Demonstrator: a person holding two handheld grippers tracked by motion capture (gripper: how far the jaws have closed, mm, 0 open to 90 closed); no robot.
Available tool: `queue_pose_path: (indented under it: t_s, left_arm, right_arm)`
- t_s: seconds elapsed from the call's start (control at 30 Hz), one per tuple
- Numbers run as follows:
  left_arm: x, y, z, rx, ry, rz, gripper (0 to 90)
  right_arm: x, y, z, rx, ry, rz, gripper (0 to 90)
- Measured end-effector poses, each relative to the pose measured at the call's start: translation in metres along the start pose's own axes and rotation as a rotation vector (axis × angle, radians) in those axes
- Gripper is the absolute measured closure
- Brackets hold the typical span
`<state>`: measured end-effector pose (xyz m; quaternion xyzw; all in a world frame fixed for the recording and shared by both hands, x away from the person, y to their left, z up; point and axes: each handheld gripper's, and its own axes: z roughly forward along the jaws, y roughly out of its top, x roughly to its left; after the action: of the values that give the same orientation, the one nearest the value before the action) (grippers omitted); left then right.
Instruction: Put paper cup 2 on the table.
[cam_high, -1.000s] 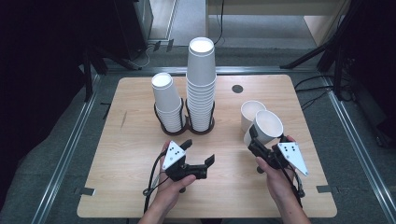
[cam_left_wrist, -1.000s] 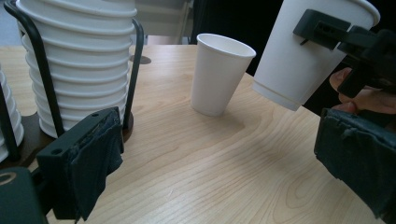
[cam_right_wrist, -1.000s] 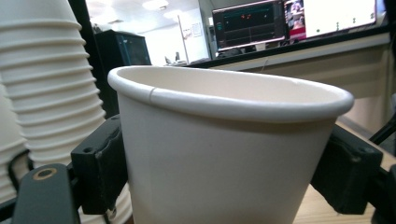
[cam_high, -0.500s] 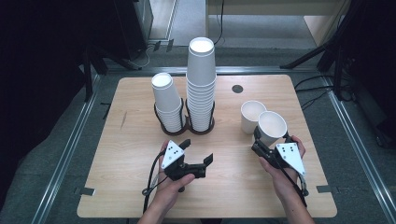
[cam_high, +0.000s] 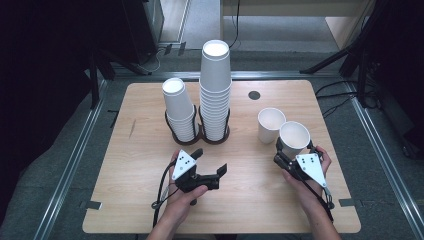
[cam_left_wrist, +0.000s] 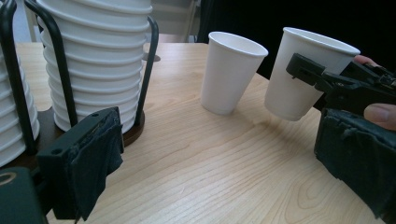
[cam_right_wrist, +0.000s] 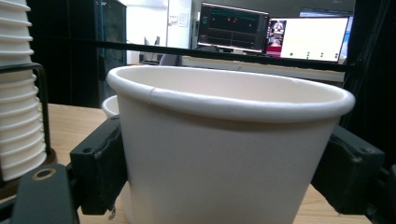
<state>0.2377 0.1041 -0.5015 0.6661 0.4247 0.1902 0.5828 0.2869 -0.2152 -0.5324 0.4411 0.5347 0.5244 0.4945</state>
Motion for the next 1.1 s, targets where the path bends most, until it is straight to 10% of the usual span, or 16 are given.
queue_pose_path:
  t_s: [1.1]
  left_arm:
    - [0.006,0.0,-0.005,-0.006,0.043,-0.014,1.5]
  right_arm:
    - [-0.027,-0.018,0.011,0.091,-0.043,0.001,15.2]
